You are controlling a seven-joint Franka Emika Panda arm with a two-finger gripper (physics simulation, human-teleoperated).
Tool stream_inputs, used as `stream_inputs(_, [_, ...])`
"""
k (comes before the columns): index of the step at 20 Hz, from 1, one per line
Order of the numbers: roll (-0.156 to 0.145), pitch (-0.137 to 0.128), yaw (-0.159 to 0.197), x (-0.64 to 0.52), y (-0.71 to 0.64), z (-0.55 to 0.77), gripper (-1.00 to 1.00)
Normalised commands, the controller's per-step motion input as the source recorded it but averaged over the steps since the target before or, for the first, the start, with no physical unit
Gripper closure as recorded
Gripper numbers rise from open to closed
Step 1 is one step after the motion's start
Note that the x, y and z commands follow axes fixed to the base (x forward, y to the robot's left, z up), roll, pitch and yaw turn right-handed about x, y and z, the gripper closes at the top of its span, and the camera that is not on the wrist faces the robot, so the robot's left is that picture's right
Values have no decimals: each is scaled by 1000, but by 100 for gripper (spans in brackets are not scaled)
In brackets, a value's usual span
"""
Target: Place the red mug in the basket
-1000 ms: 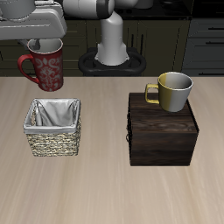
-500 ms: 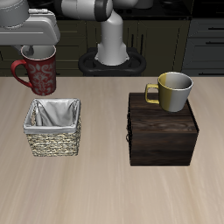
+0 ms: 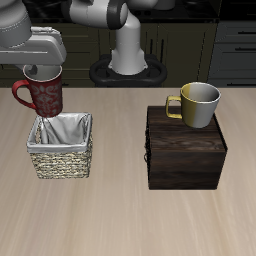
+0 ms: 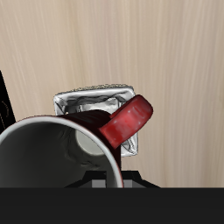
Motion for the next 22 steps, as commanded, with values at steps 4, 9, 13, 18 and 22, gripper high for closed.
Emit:
stream_inputs(4, [-18,20,-15,-1,-73,-234,100])
stream_inputs(9, [-20,22,-7,-8,-71,-310,100])
stream_inputs(13, [-16,32,-22,-27,-101,-228,100])
stream_inputs(18, [4,20,-9,-80,42,-285,100])
stream_inputs(22, [30,17,23,-138,176,-386,100])
